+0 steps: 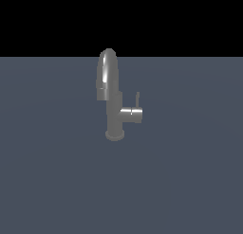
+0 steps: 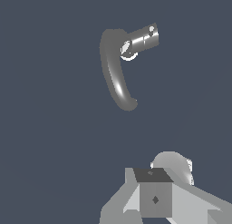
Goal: Turn on the faucet by rotating a designated handle.
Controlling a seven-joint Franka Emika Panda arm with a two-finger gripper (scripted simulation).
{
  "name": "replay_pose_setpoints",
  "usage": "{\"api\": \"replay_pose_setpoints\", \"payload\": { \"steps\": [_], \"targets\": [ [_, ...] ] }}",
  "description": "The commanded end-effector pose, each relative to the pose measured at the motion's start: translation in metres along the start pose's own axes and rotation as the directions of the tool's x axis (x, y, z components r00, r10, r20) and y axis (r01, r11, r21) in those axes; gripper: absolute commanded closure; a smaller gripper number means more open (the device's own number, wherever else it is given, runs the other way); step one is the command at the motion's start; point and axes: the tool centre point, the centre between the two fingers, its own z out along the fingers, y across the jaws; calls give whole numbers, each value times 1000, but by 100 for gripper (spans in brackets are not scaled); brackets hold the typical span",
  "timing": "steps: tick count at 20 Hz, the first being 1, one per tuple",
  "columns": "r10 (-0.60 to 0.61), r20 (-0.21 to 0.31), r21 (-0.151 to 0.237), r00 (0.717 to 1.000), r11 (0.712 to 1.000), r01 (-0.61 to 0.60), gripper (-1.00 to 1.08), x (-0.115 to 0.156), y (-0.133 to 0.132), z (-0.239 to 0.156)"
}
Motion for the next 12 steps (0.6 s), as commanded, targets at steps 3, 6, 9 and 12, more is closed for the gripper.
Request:
{"api": "replay_pose_setpoints", "payload": {
  "steps": [3,6,9,12],
  "targets": [
    [73,71,73,995,994,-78,108,28,-1,4],
    [119,123,120,985,984,-133,108,47,0,8],
    [161,177,164,971,968,-191,108,66,1,13],
    [201,234,206,951,946,-251,108,85,4,19]
  ]
}}
